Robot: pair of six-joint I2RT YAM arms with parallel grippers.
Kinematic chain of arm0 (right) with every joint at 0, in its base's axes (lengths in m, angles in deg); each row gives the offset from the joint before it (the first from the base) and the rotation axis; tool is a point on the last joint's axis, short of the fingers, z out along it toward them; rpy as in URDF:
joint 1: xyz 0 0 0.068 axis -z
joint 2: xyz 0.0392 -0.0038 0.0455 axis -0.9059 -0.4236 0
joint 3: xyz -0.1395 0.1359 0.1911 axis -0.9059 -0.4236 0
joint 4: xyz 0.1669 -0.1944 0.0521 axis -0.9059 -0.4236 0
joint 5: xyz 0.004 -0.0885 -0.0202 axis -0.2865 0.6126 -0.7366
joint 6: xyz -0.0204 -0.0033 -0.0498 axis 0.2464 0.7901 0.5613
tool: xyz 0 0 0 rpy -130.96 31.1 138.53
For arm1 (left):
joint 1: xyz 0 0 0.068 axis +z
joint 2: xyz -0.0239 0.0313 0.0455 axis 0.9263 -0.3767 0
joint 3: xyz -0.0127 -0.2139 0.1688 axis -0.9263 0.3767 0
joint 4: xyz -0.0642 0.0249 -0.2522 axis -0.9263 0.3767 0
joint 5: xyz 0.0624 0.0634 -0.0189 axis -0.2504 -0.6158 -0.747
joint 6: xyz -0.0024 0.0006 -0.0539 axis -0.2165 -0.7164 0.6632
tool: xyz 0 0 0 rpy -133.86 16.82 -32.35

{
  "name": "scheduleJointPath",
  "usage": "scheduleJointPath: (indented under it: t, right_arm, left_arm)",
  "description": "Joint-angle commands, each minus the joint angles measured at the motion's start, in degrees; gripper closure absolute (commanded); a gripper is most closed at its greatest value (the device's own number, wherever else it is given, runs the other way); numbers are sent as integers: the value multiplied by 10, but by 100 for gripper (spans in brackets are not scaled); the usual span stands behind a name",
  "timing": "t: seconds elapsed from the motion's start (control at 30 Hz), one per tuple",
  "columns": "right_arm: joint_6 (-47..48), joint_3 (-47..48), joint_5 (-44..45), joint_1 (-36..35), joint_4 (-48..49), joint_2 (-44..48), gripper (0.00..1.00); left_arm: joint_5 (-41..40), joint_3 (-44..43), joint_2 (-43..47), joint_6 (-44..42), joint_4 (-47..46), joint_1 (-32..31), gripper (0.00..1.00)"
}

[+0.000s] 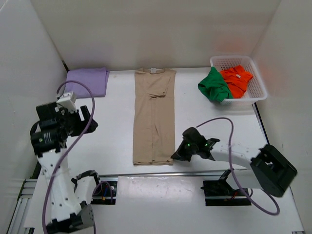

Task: Fold and stack the t-shirts
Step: Rotate the tshirt 90 degrees, then grab the bottom of the folded rectangular tshirt with both arms

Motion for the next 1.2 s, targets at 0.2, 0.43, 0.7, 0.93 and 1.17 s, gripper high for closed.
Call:
scheduleJointPath:
  t: [0.2,0.43,0.7,0.93,1.17]
  right_arm:
    - [186,-39,-23,52,-142,161,63]
    - [185,-71,-31,69,-159,224,46]
    - [153,-83,-31,69,-143,234,46]
    - [142,-84,-31,69,-143,227,46]
    - [148,-50,-31,64,-143,190,46]
  left_arm:
    - [-67,-51,-212,-1,25,-259,20]
    - [-220,34,-294,-1,-51,-531,15]
    - [-93,156,-317,-1,-177,-593,11]
    - [30,198,-411,-1,-211,-531,15]
    - [92,285,-423,-1,-242,-531,20]
